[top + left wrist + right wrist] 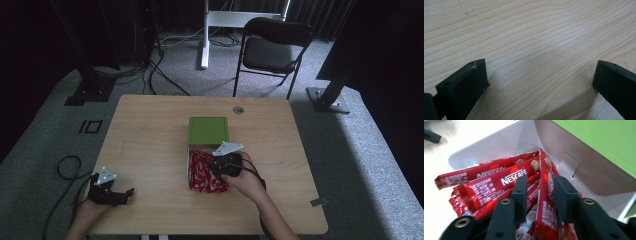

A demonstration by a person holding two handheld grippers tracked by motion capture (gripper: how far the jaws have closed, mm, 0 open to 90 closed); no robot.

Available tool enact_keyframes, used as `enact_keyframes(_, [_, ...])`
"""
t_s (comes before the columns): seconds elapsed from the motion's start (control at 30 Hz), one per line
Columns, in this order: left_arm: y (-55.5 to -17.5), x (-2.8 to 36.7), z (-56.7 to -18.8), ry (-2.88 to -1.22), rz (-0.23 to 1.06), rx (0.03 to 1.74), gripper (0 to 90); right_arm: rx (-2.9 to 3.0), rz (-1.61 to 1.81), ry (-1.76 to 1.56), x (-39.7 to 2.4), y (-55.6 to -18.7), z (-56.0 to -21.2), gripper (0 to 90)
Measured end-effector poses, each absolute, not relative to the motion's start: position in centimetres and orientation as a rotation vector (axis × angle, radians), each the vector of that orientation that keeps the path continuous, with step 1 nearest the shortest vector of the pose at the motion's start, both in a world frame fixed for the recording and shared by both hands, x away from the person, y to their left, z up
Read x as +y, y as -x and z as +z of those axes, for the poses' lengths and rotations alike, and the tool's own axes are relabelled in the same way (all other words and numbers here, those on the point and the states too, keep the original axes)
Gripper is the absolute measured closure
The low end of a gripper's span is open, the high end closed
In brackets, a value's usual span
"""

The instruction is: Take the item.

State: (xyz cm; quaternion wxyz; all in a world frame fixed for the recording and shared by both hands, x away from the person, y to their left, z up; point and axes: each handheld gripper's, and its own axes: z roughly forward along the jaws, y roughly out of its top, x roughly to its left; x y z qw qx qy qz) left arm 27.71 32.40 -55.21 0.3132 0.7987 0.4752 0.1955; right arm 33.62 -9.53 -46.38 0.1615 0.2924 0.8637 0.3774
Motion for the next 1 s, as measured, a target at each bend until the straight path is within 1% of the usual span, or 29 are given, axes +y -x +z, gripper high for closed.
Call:
enact_keyframes(0.3, [-27.7,32.4,-55.2,-2.106,0.516,1.253,0.7,2.476,0.972,-0.793,-8.8,-34.0,-46.6,68.5])
enact_keyframes(0.33, [-27.7,32.4,-55.2,-2.107,0.516,1.253,0.7,2.475,0.949,-0.787,-8.7,-34.0,-46.6,71.3])
enact_keyframes(0.43, [-27.7,32.4,-55.2,-2.106,0.516,1.253,0.7,2.475,0.928,-0.786,-8.5,-34.0,-46.6,72.7])
enact_keyframes(0.47, [-27.7,32.4,-55.2,-2.106,0.516,1.253,0.7,2.459,0.913,-0.789,-8.6,-34.1,-46.6,80.1])
enact_keyframes(0.57, [-27.7,32.4,-55.2,-2.107,0.516,1.253,0.7,2.456,0.952,-0.830,-8.9,-34.3,-46.5,82.8])
enact_keyframes(1.0, [-27.7,32.4,-55.2,-2.106,0.516,1.253,0.7,2.439,1.085,-0.914,-9.7,-33.7,-46.0,84.0])
